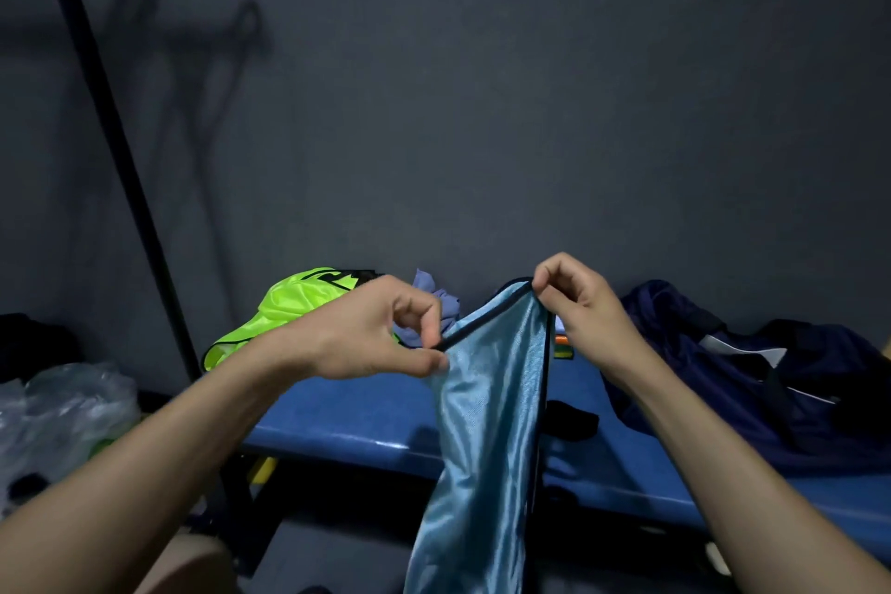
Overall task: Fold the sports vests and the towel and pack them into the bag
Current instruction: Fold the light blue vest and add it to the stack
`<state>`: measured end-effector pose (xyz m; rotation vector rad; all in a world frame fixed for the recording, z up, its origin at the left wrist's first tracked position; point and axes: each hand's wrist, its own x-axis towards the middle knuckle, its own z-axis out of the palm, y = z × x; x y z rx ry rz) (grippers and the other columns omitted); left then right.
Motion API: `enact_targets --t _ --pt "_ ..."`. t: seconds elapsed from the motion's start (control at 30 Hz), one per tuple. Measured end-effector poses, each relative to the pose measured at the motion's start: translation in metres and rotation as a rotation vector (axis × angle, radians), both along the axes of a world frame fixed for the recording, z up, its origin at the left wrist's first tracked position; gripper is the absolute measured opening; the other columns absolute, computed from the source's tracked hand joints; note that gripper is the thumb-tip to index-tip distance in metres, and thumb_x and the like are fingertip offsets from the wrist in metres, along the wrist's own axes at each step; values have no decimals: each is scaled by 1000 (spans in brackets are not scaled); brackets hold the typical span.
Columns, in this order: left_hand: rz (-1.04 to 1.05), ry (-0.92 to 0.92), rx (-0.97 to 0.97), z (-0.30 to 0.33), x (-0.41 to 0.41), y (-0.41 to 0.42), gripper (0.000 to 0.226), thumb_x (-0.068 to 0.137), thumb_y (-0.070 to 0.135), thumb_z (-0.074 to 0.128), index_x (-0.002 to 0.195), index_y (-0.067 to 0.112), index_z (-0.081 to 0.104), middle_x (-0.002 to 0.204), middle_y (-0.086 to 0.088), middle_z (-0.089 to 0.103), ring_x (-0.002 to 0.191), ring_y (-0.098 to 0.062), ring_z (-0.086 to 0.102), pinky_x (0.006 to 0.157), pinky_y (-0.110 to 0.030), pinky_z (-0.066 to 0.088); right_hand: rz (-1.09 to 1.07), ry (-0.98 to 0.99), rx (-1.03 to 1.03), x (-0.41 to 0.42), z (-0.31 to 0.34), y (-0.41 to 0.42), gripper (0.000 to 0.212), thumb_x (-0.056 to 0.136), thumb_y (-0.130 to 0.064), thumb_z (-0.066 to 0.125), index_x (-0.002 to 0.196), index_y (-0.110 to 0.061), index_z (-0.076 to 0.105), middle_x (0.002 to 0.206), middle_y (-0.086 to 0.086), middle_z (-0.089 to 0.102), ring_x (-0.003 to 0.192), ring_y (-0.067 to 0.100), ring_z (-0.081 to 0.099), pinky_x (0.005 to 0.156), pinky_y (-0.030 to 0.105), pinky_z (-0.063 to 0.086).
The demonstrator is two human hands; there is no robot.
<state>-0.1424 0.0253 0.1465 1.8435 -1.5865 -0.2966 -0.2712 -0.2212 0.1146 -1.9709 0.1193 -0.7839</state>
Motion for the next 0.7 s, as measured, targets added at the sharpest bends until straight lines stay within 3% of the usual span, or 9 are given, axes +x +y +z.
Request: enact_targets --t 0.1,0.17,0.23,0.33,0.4,0.47,0.57,0.63,0.7 --pt "165 -539 -28 -3 4 3 19 76 24 78 73 27 60 69 25 58 79 10 52 75 -10 29 -28 -20 14 -3 1 -6 19 101 5 47 90 -10 54 77 4 49 72 23 40 63 37 34" --pt "173 -597 -71 -7 4 4 21 73 24 78 74 31 59 71 27 57 83 12 50 78 -12 28 -27 -24 7 -4 1 -8 16 100 5 48 91 -7 54 77 5 50 72 23 41 64 37 35" --pt "99 -403 -105 -8 -3 3 21 75 17 82 75 28 64 75 21 65 81 4 57 75 -15 37 -21 -31 -7 -4 0 -6 16 99 7 48 91 -5 53 76 3 50 71 21 42 66 36 36" --pt "-91 70 -54 -7 -20 0 21 78 8 87 76 16 68 78 12 70 75 -1 62 78 -15 44 -1 -21 -25 0 -1 0 18 100 6 48 88 -7 52 71 -9 51 68 11 44 64 26 37" --pt "-123 144 -22 -8 -24 -1 20 80 10 86 78 13 67 77 11 68 74 -4 60 77 -17 44 -18 -21 -15 2 -3 0 20 100 6 49 87 -9 52 70 -12 51 67 8 43 63 24 37" --pt "-30 -98 42 -9 -14 -1 19 85 20 82 81 18 63 76 11 65 72 -9 59 71 -25 45 -47 -54 13 2 -5 -3 23 99 6 50 86 -12 52 72 -11 52 69 10 44 65 26 37" --pt "232 -770 188 -12 3 -1 22 91 38 66 84 19 58 78 5 64 82 -24 55 74 -38 44 -33 -85 51 0 -4 0 25 97 7 51 85 -15 52 72 -10 50 71 12 41 67 27 35" --pt "215 -800 137 -17 6 -4 27 91 42 65 81 18 59 75 6 63 82 -24 50 74 -36 41 21 -96 122 -1 -2 7 26 96 9 49 87 -15 53 70 -12 50 67 10 42 63 25 37" --pt "147 -638 49 -21 5 -6 22 87 38 73 77 21 63 72 11 63 81 -17 50 71 -31 39 49 -95 165 -1 0 11 27 95 8 48 87 -16 55 70 -12 50 66 9 43 61 26 38"
